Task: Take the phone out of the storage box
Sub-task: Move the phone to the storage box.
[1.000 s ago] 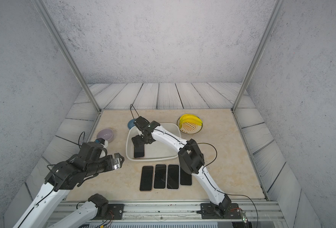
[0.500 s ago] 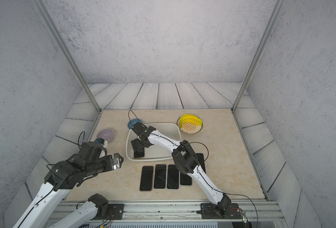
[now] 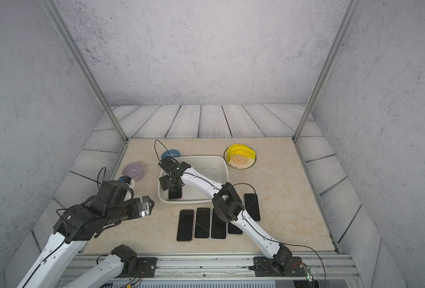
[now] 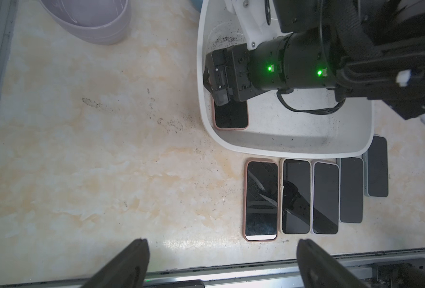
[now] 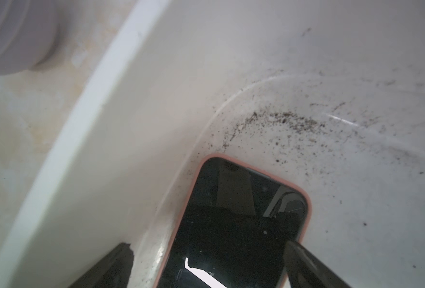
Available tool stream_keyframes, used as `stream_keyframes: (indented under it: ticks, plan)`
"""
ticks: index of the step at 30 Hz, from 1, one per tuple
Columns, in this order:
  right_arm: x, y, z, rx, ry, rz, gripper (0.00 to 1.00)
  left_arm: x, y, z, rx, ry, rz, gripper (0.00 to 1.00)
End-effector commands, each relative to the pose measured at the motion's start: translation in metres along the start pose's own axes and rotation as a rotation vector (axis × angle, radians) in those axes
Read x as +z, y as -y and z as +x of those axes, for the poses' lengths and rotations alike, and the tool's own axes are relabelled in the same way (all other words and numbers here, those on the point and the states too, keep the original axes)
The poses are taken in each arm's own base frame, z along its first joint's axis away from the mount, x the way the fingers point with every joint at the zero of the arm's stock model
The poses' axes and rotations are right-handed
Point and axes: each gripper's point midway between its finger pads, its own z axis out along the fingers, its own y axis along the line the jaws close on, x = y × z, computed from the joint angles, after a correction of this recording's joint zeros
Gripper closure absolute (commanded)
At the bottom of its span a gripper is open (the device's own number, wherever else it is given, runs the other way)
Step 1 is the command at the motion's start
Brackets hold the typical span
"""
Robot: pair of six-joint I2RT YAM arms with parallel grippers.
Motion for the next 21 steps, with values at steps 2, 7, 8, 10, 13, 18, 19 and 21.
stream_keyframes:
  ticks: [2, 7, 8, 10, 13, 18, 19, 21]
  plan:
    - [0.028, 0.020, 0.056, -0.079, -0.162, 0.133, 0.01, -0.008, -0.002, -0.002, 0.022, 0.010, -0.003, 0.01]
    - [0.023, 0.047, 0.074, -0.097, -0.228, 0.224, 0.00, -0.004, -0.001, -0.001, 0.007, 0.010, 0.010, 0.01]
    - [0.020, 0.054, 0.076, -0.083, -0.237, 0.237, 0.01, -0.004, -0.001, 0.000, 0.000, 0.013, 0.013, 0.01]
    - [0.014, 0.070, 0.081, -0.052, -0.261, 0.259, 0.00, -0.002, 0.001, 0.000, -0.014, 0.017, 0.022, 0.02]
    - [0.003, 0.098, 0.088, -0.025, -0.297, 0.308, 0.02, 0.001, 0.002, 0.000, -0.036, 0.018, 0.034, 0.01]
    - [-0.017, 0.141, 0.098, 0.031, -0.359, 0.345, 0.04, 0.002, 0.004, -0.001, -0.051, 0.023, 0.042, 0.02]
    - [-0.019, 0.147, 0.098, 0.046, -0.357, 0.340, 0.05, 0.002, 0.004, -0.001, -0.053, 0.026, 0.042, 0.01]
    - [-0.021, 0.154, 0.096, 0.078, -0.341, 0.308, 0.07, 0.002, 0.005, -0.002, -0.056, 0.027, 0.047, 0.01]
